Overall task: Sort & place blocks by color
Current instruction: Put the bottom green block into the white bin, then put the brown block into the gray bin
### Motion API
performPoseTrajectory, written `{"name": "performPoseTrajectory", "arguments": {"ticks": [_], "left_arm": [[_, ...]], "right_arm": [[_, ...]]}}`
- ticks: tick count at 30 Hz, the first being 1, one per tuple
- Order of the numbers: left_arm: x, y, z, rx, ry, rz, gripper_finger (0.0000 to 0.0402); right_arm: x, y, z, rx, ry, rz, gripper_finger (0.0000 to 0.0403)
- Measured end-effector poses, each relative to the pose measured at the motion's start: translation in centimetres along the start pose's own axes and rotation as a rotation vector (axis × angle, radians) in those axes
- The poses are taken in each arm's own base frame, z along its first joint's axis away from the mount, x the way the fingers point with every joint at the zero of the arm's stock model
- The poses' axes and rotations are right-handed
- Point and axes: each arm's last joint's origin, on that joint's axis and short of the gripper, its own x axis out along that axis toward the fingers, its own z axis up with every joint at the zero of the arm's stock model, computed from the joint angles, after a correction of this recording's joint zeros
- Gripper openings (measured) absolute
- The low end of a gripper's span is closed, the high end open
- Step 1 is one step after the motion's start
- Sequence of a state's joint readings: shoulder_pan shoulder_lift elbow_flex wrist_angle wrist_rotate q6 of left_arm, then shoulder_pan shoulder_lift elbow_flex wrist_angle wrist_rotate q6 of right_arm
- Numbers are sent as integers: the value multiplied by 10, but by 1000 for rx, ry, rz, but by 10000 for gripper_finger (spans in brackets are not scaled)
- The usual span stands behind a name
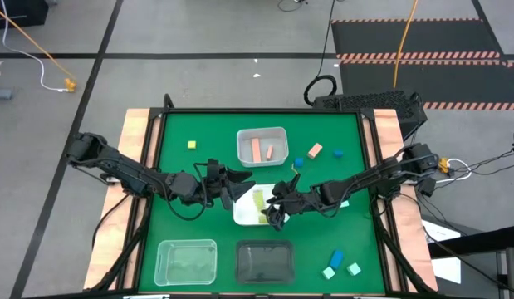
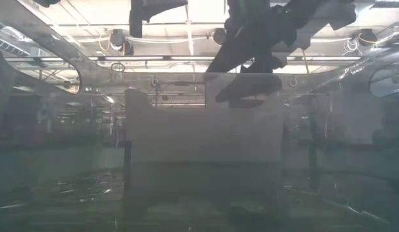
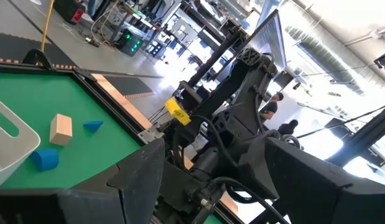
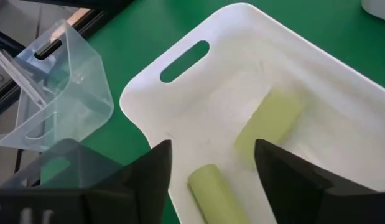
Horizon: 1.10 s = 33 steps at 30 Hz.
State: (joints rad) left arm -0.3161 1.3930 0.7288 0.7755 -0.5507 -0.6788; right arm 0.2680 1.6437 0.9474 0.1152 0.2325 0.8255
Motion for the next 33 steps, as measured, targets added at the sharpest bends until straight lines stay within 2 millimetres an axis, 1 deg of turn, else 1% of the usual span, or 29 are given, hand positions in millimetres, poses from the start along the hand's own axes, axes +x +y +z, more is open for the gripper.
{"name": "performPoseTrajectory", "arguments": {"ticks": [2, 5, 9, 12, 16, 21, 24, 26, 29, 33], "left_arm": [[0, 0, 0, 0, 0, 0, 278], [0, 0, 0, 3, 0, 1, 278], [1, 2, 1, 32, -5, 6, 278], [3, 4, 3, 43, -13, 14, 278], [6, 8, 7, 43, -30, 29, 278], [9, 14, 12, 46, -50, 51, 278], [12, 18, 16, 48, -63, 65, 278], [14, 22, 19, 48, -74, 77, 278], [16, 27, 23, 49, -91, 95, 278], [20, 34, 30, 29, -122, 118, 278]], "right_arm": [[-2, 1, 1, 1, -3, 4, 240], [-10, 3, 8, -18, -24, 21, 252], [-29, -1, 23, -41, -50, 4, 255], [-46, -12, 35, -36, -75, -79, 255], [-68, -35, 45, -11, -63, -263, 255], [-91, -75, 51, 206, 20, -510, 255], [-99, -96, 54, 235, 72, -633, 255], [-102, -107, 57, 233, 106, -677, 255], [-103, -122, 65, 302, 123, -695, 255], [-107, -141, 75, 419, 75, -748, 255]]}}
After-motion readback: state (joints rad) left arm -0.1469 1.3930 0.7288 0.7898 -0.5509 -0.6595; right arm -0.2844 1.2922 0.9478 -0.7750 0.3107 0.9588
